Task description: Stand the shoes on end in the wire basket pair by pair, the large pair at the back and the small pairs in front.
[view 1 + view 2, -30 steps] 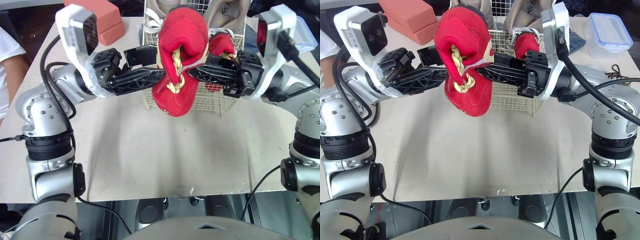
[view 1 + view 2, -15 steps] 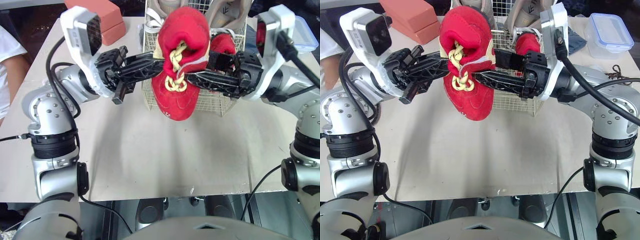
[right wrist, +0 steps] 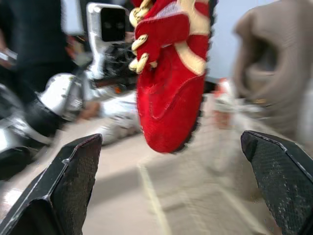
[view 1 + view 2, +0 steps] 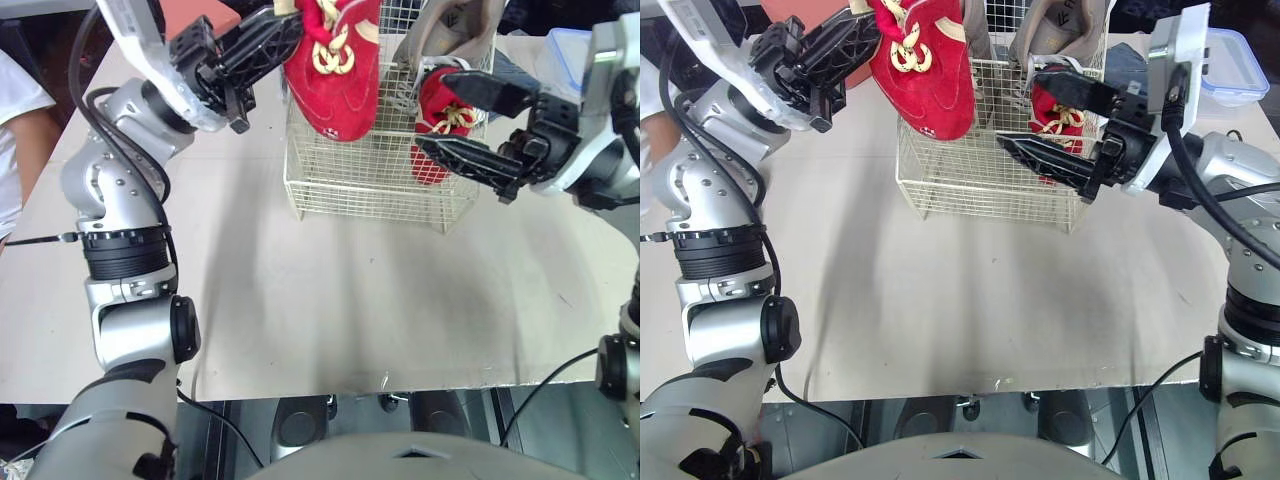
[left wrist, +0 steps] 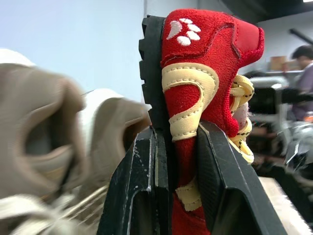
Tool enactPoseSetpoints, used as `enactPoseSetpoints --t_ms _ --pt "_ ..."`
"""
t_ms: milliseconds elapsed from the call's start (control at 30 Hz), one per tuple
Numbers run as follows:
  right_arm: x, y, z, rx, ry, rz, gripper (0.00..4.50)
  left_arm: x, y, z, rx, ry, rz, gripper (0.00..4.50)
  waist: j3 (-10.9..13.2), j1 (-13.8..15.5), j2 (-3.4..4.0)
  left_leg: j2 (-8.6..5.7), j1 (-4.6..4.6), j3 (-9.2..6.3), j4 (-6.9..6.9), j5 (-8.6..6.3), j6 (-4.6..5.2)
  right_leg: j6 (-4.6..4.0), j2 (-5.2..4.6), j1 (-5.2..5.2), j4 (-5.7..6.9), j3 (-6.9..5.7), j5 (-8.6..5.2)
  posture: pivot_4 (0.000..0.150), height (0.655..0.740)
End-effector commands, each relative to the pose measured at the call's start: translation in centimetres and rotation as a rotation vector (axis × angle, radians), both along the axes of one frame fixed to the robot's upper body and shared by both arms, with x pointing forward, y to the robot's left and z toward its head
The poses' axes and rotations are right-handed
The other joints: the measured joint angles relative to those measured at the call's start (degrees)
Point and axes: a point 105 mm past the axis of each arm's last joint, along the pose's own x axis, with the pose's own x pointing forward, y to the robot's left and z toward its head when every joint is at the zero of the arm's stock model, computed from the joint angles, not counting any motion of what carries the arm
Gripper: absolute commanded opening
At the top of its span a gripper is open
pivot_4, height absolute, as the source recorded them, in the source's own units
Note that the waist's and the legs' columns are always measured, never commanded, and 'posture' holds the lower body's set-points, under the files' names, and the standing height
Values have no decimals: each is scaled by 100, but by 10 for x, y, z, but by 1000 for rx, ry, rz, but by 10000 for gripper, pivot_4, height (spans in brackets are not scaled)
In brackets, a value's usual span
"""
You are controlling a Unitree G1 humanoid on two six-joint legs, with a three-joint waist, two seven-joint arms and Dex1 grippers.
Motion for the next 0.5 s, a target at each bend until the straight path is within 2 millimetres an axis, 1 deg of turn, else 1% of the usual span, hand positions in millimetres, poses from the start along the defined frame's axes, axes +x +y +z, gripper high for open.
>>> enactPoseSetpoints --t_ms 33,133,233,367,500 --pt "-7 -15 12 -40 -126 -80 45000 10 3 12 4 -129 62 5119 0 34 0 0 1 2 0 0 0 0 0 0 -1 1 0 1500 6860" --pt "-9 -18 10 -40 -126 -93 45000 20 4 13 14 -173 99 5119 1 59 -1 0 -3 10 1 0 0 0 0 0 -2 -5 0 1500 6860" --pt "-10 -18 7 -40 -121 -99 45000 29 1 12 4 -188 93 5119 1 58 -2 -1 -3 15 1 0 0 0 0 0 -2 -4 0 1500 6860" --pt "-10 -19 7 -32 -124 -110 45000 42 -2 0 46 -202 121 5119 1 51 -2 -1 -3 15 2 0 0 1 0 0 -1 -5 0 1500 6860" --pt "-7 -22 5 -33 -112 -132 45000 52 -4 -16 80 -175 122 5119 1 45 -2 -1 -1 17 2 0 0 1 1 0 -1 -5 -1 1500 6860"
